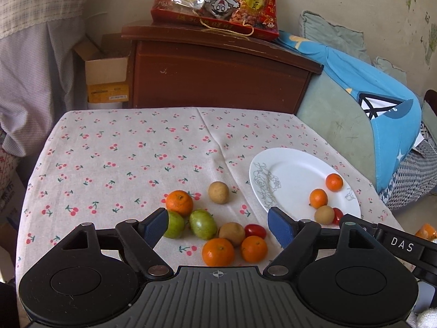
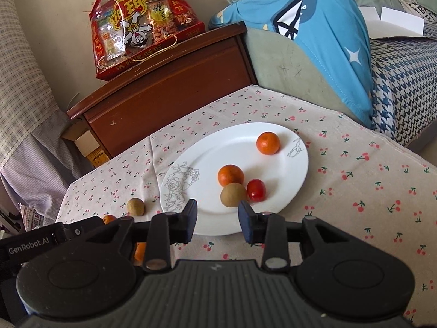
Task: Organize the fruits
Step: 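Move both open grippers back over the fruit pile, then grasp an orange with the right gripper while the left grasps another orange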
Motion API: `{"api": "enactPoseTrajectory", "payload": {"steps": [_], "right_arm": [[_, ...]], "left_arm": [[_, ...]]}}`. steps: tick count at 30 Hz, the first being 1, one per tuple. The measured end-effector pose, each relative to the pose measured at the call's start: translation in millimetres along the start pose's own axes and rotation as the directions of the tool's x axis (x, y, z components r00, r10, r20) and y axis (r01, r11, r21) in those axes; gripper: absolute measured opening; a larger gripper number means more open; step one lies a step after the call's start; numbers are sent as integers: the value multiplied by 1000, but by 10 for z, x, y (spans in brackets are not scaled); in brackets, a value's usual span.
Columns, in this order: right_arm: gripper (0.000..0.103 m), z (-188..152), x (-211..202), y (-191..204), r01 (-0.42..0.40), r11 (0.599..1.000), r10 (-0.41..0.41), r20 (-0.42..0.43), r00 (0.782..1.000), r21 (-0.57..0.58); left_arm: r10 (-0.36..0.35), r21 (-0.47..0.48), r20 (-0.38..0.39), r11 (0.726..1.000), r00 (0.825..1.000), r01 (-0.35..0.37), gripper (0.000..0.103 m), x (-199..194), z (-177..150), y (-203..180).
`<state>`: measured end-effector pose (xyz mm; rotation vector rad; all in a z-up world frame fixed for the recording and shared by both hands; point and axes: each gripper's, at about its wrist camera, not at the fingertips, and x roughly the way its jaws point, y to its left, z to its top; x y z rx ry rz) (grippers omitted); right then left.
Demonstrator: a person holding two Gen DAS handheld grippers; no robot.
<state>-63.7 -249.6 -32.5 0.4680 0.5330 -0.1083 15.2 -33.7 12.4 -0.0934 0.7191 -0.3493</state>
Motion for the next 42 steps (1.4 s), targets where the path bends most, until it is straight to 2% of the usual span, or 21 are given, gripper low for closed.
{"api": "enactPoseTrajectory", "payload": {"steps": [15, 20, 33, 42], "right_arm": [[35, -226, 77, 325, -128, 985, 118, -90, 989, -115], [35, -288, 156, 414, -158, 976, 142, -115, 983, -148], [34, -338, 378, 527, -183, 969, 161, -140, 977, -166], [28, -383, 478, 591, -179, 964, 155, -136, 979, -194]], "left_arm": [[79, 5, -43, 997, 996, -79, 81, -77, -216, 270], [81, -19, -64, 996, 995, -82, 81, -34, -267, 356], [120, -55, -82, 991, 989, -125, 81, 16, -316, 477], [117, -56, -82, 991, 990, -122, 80, 23, -334, 487]]}}
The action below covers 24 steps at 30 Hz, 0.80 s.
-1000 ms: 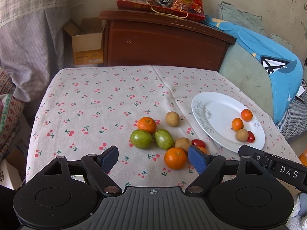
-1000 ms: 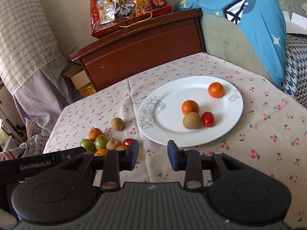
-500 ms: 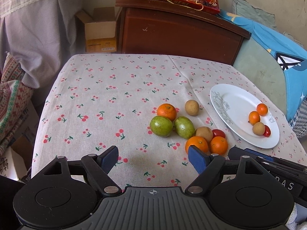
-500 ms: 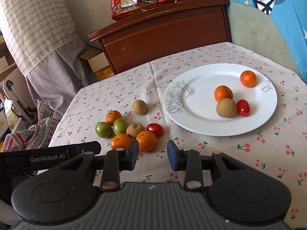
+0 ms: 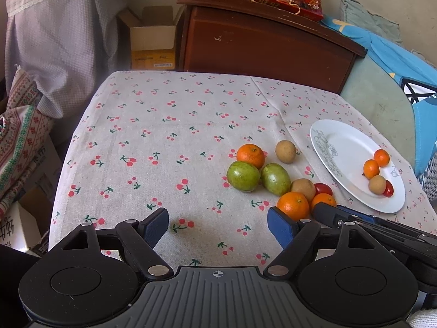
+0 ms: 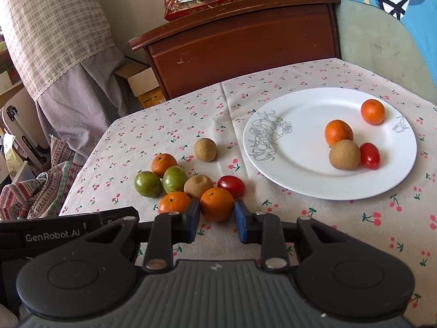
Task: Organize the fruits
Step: 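Grasp an orange with the right gripper while the left grasps another orange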
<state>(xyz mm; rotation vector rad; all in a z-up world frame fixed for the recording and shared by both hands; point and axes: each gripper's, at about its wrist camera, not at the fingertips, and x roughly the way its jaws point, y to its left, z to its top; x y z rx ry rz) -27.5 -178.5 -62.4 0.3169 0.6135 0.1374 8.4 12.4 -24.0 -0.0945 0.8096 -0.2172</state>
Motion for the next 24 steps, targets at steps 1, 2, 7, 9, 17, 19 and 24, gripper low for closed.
{"api": "enactPoseTrajectory", "payload": {"steps": [1, 2, 7, 9, 17, 19, 24], "right_arm": [[28, 2, -5, 1, 0, 1000, 0, -1, 1000, -1], [27, 2, -11, -3, 1, 1000, -1, -3, 1000, 1], [27, 16, -81, -63, 17, 999, -17, -10, 1000, 36], [27, 19, -120, -101, 30, 998, -29, -11, 1000, 50], [27, 16, -302, -251, 66, 993, -65, -9, 998, 98], [27, 11, -329, -280, 76, 991, -76, -9, 997, 106], [27, -6, -339, -353, 86, 987, -84, -18, 996, 133]], "left_arm": [[0, 2, 1, 1000, 1000, 0, 80, 0, -3, -2], [-2, 4, 1, 1000, 1000, 2, 80, 1, -7, -7], [-11, 17, 4, 1000, 1000, 11, 80, 6, -20, -46], [-27, 21, 8, 999, 1000, 27, 80, 3, -26, -76], [-78, 68, 13, 995, 997, 77, 78, 49, -70, -282], [-94, 86, 13, 992, 996, 92, 78, 66, -85, -347], [-121, 102, 19, 988, 993, 118, 67, 121, -91, -464]]}}
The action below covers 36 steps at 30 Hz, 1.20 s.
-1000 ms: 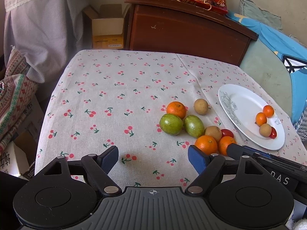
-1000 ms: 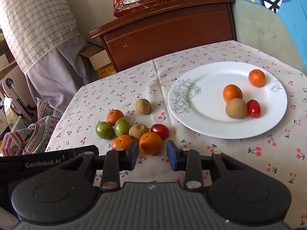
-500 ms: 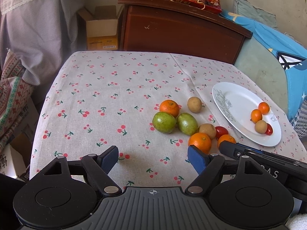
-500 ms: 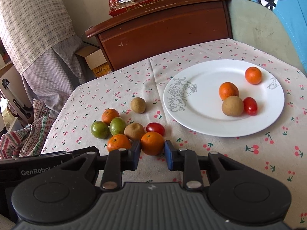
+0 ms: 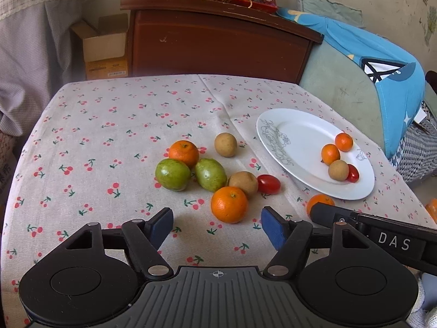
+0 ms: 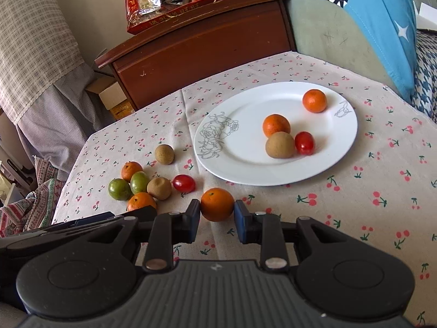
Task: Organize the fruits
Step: 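Grasp an orange with the right gripper while the left grasps another orange, then carry both oranges onto the plate and open both grippers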
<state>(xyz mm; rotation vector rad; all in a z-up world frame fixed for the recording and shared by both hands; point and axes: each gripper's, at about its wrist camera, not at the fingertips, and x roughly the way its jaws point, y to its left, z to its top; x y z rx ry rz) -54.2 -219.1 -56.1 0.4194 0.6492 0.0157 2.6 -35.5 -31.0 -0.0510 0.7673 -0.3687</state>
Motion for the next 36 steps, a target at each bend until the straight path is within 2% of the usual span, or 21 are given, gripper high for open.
{"api": "enactPoseTrajectory", "payload": {"steps": [4, 12, 19, 26, 32, 36], "right_arm": [[27, 2, 1, -49, 1, 1000, -1, -1, 1000, 21], [29, -1, 3, -70, 3, 1000, -3, 2, 1000, 31], [30, -7, 22, -59, 5, 1000, -5, -2, 1000, 21], [28, 3, -1, -48, 3, 1000, -3, 6, 1000, 12], [28, 84, -137, -34, -32, 999, 32, 54, 998, 7], [28, 210, -279, -105, -12, 1000, 11, 114, 993, 10]], "left_arm": [[-4, 17, 8, 1000, 1000, 4, 60, 51, 2, -61], [10, 67, 21, 998, 1000, -12, 52, 111, -2, -150], [21, 83, 31, 996, 999, -23, 29, 115, 6, -143], [8, 49, 22, 999, 1000, -9, 28, 74, 13, -81], [-16, 32, 48, 999, 999, 15, 28, -40, 73, -87], [-42, 29, 65, 999, 997, 41, 28, -99, 138, -135]]}}
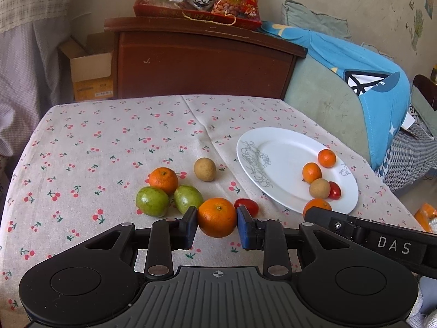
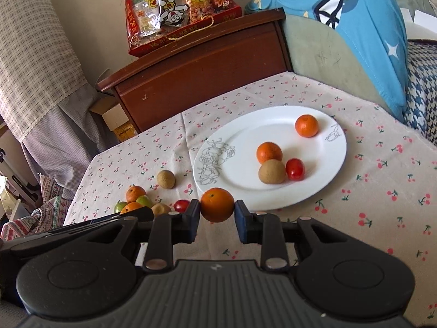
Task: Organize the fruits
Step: 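Carry both oranges onto the plate and open both grippers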
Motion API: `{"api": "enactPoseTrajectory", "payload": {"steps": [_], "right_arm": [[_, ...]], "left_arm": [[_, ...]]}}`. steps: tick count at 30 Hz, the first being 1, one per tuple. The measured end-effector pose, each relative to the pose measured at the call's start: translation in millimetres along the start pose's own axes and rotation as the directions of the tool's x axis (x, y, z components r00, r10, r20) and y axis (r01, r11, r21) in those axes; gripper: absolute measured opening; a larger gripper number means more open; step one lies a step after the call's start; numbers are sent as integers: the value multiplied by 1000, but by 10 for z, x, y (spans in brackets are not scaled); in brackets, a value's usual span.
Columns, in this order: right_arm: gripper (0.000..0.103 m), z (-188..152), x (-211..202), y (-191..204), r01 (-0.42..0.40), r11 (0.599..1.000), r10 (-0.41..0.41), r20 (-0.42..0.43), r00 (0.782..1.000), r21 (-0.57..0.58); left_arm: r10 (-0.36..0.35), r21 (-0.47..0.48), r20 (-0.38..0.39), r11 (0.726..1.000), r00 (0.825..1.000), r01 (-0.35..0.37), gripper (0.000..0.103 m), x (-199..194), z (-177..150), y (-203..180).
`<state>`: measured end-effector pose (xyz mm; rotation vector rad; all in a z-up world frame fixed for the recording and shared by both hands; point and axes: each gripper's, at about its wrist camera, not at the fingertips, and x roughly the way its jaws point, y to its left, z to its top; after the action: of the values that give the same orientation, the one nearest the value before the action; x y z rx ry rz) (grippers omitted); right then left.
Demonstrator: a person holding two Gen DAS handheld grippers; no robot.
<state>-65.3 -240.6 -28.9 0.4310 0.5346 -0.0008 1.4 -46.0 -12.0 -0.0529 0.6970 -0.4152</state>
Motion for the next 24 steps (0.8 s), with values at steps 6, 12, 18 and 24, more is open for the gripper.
{"api": "enactPoseTrajectory", "payload": {"steps": [6, 12, 18, 24], "right_arm": [[28, 320, -134, -259, 45, 996, -54, 110, 992, 81], [28, 396, -10, -536, 102, 978, -125, 119, 985, 181], [28, 345, 152, -637, 123, 967, -146, 90, 985, 225], [28, 310, 302, -713, 137, 956, -158, 61, 986, 258]], "left_arm": [[-55, -27, 36, 998, 998, 56, 28, -18, 250, -83], [-90, 2, 47, 996, 995, 90, 29, 143, 464, -246], [-117, 25, 16, 993, 993, 116, 29, 375, 472, -385], [-118, 39, -15, 992, 993, 118, 29, 566, 419, -454]]}}
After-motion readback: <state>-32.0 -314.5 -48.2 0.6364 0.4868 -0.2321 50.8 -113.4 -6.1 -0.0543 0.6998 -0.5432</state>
